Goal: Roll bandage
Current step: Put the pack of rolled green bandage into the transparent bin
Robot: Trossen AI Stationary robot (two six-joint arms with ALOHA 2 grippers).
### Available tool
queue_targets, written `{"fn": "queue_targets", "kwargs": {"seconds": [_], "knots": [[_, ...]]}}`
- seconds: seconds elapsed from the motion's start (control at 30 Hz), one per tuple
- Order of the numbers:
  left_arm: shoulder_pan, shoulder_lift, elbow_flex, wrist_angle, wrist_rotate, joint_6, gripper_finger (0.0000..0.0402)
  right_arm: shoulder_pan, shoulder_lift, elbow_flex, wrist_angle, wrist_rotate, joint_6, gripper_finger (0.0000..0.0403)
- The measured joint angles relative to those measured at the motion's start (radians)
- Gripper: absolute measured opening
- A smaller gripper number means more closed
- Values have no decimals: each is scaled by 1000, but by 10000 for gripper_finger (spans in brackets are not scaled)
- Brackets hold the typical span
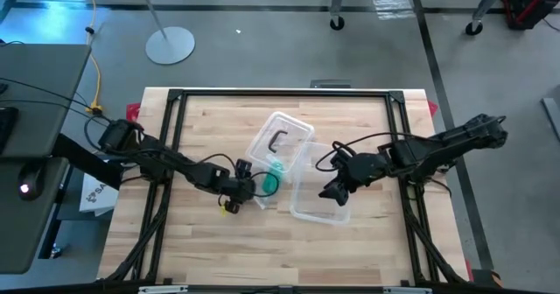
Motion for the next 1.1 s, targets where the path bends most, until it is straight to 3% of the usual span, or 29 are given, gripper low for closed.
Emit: {"fn": "queue_targets", "kwargs": {"seconds": [0.1,0.23,0.3,0.4,0.57,0.7,0.9,1.1], "knots": [[0,17,31,-15,19,-72,172,15,0,0,19,-4,35,206],[11,18,65,-44,68,-163,47,36,0,32,20,12,52,206],[18,1,92,-88,97,-208,14,53,0,58,18,54,61,206],[10,-37,145,-202,123,-252,11,81,-1,112,17,114,40,206],[8,-154,318,-484,340,-295,4,97,-1,241,-79,150,-31,206],[30,-242,489,-624,438,-430,2,91,-1,403,-256,227,-134,206],[110,-284,706,-499,456,-642,1,94,-2,677,-526,493,-305,206],[172,-116,852,-205,471,-675,1,95,-3,886,-658,596,-455,206]]}}
